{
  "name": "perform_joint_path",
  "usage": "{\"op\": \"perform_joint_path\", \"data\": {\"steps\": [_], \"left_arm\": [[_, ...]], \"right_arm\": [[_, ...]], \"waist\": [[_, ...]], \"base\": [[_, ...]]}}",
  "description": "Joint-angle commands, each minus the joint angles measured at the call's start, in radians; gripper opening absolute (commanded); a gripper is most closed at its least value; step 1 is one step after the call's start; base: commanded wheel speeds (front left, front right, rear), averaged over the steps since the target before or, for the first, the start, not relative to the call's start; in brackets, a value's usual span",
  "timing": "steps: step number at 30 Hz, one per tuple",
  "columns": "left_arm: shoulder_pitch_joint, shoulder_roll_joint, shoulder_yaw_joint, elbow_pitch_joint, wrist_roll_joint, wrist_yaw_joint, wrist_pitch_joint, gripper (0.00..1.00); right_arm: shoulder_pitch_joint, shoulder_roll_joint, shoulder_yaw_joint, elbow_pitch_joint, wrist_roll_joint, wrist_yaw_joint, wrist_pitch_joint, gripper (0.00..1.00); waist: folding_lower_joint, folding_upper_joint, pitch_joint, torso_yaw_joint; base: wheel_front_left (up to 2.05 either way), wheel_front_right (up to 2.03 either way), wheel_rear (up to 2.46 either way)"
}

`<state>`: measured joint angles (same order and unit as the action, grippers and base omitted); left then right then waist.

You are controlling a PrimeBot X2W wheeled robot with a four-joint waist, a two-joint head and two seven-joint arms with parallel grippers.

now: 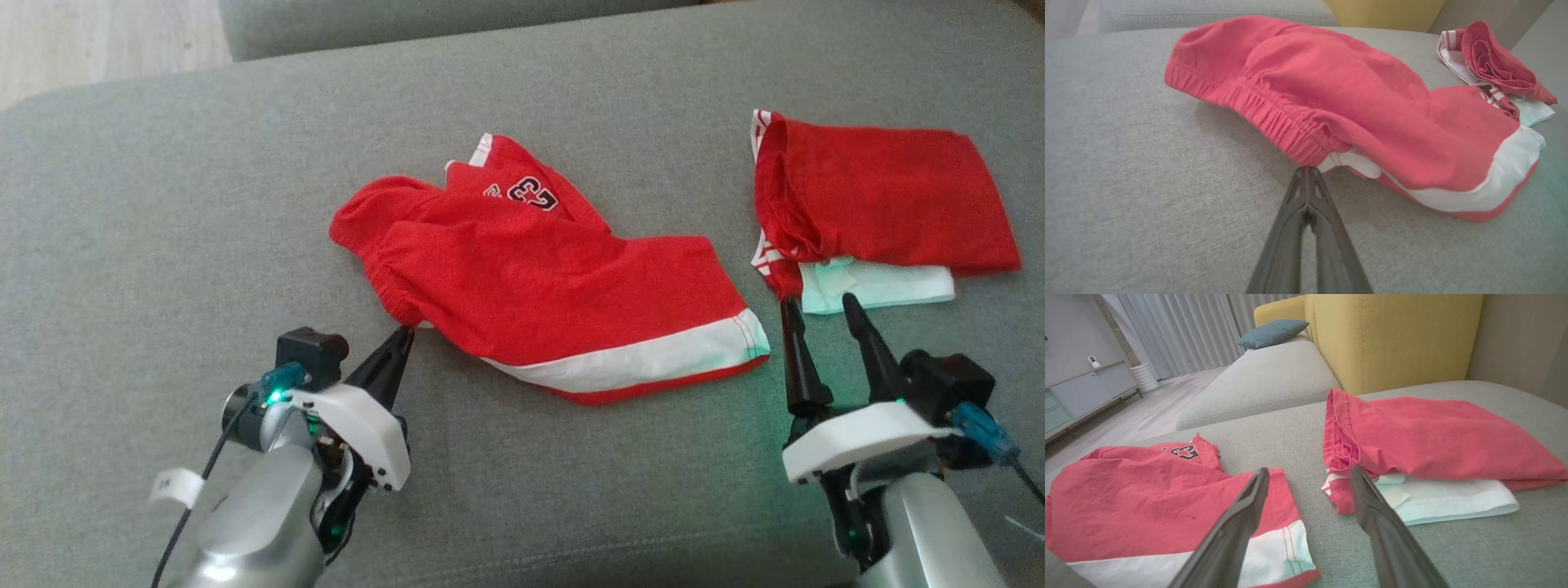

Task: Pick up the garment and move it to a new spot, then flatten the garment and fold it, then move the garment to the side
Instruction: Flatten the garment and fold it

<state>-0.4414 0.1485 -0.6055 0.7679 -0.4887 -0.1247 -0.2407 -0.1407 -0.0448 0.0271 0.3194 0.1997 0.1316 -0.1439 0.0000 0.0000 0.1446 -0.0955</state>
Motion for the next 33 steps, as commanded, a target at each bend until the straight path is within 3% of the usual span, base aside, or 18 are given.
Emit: {"op": "perform_joint_path", "data": {"steps": [1, 12, 20, 24, 25, 26, 33], "left_arm": [[-0.028, 0.027, 0.026, -0.034, -0.01, -0.006, -0.016, 0.0], [0.038, 0.04, 0.06, -0.112, -0.017, 0.026, -0.02, 0.0], [0.177, 0.066, 0.208, -0.345, -0.004, 0.09, -0.021, 0.0], [0.272, 0.061, 0.274, -0.459, 0.016, 0.102, -0.021, 0.0], [0.294, 0.055, 0.288, -0.481, 0.022, 0.103, -0.021, 0.28], [0.314, 0.05, 0.297, -0.499, 0.031, 0.101, -0.021, 1.0], [0.384, -0.005, 0.362, -0.574, 0.11, 0.086, -0.021, 1.0]], "right_arm": [[-0.015, -0.005, 0.019, -0.021, -0.01, -0.001, 0.002, 1.0], [0.016, -0.005, 0.02, 0.006, 0.006, -0.001, -0.005, 1.0], [0.045, -0.005, 0.018, 0.007, 0.018, -0.001, -0.025, 1.0], [0.056, -0.005, 0.026, 0.006, 0.026, -0.001, -0.03, 1.0], [0.058, -0.005, 0.027, 0.006, 0.028, -0.001, -0.031, 1.0], [0.061, -0.005, 0.029, 0.005, 0.03, -0.001, -0.031, 1.0], [0.072, -0.005, 0.049, 0.004, 0.037, -0.001, -0.033, 1.0]], "waist": [[0.0, 0.0, -0.015, 0.009], [0.0, 0.0, -0.082, 0.033], [0.0, 0.0, -0.124, 0.095], [0.0, 0.0, -0.145, 0.119], [0.0, 0.0, -0.149, 0.124], [0.0, 0.0, -0.153, 0.127], [0.0, 0.0, -0.16, 0.134]], "base": [[0.0, 0.0, 0.0], [0.0, 0.0, 0.0], [0.0, 0.0, 0.0], [0.0, 0.0, 0.0], [0.0, 0.0, 0.0], [0.0, 0.0, 0.0], [0.0, 0.0, 0.0]]}}
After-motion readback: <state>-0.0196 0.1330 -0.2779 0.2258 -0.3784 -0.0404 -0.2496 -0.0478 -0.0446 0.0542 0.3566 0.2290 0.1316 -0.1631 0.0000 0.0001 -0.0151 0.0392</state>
